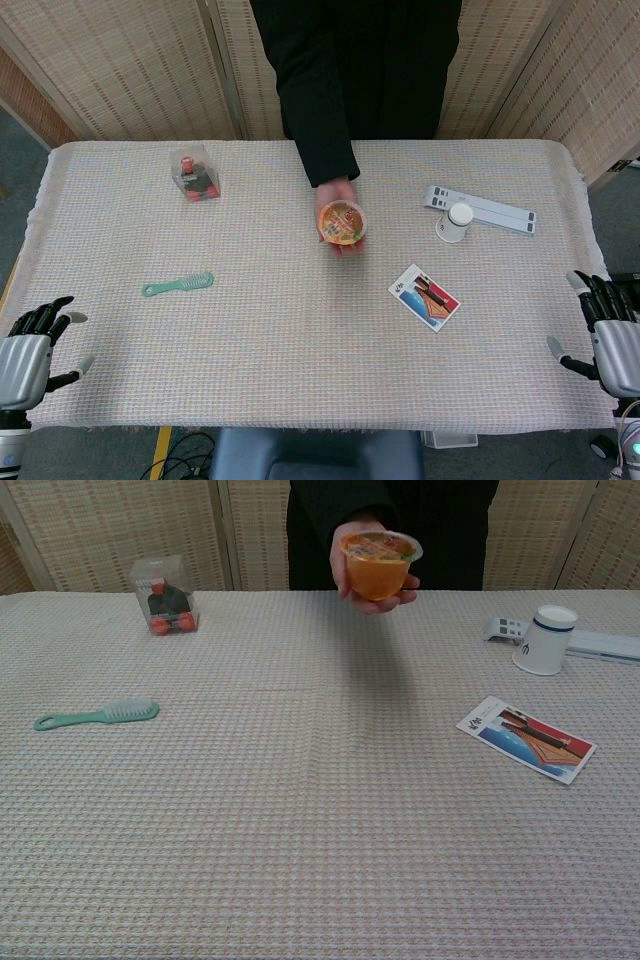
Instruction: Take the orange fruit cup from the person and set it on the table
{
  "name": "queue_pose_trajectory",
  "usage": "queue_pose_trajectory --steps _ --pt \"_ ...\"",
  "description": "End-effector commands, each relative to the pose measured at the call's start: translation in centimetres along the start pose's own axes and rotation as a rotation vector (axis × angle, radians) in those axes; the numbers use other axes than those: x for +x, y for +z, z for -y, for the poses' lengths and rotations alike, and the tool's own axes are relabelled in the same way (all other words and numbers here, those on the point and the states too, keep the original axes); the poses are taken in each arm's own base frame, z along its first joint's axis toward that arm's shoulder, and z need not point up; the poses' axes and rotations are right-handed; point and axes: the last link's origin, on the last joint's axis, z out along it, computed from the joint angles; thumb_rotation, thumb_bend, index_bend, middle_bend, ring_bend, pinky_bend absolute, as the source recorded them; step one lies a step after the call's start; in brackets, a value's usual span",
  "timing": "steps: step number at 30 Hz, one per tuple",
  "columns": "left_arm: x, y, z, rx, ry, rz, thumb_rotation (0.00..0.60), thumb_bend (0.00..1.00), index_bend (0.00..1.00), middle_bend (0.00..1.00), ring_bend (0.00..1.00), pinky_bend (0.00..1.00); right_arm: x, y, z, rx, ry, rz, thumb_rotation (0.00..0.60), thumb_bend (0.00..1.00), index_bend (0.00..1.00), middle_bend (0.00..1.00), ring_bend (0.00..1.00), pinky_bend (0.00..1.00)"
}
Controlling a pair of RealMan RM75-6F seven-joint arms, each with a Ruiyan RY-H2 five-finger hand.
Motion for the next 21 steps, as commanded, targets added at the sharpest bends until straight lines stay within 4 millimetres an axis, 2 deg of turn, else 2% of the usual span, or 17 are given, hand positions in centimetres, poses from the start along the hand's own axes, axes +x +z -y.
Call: queue_pose_trajectory --steps 1,7,11,17,21 --pt "0.0 0.0 0.0 0.000 0.001 0.001 0.600 0.22 0.36 0.20 0.20 0.24 -0.1 0.0 0.1 0.002 -0.001 0.006 0.600 0.29 0.00 0.05 0.00 0.00" --pt "0.1 0.0 -0.1 -0.004 0.000 0.000 0.600 0.22 0.36 0.20 0.20 0.24 0.0 0.4 0.6 0.034 -0.003 0.008 0.600 0.29 0.00 0.05 0.00 0.00" --pt "0.2 0.0 0.0 -0.003 0.000 -0.003 0.600 0.22 0.36 0.20 0.20 0.24 0.3 1.5 1.6 0.082 -0.015 0.023 0.600 0.29 0.00 0.04 0.00 0.00" --pt "0.0 0.2 -0.1 -0.011 -0.006 -0.002 0.600 0.22 0.36 0.20 0.20 0.24 1.1 5.2 5.4 0.230 -0.021 0.059 0.600 0.29 0.00 0.01 0.00 0.00" --pt "0.0 0.0 0.0 -0.007 -0.009 -0.001 0.600 0.22 0.36 0.20 0.20 0.24 1.3 8.7 8.8 0.335 -0.031 0.094 0.600 0.29 0.00 0.01 0.00 0.00"
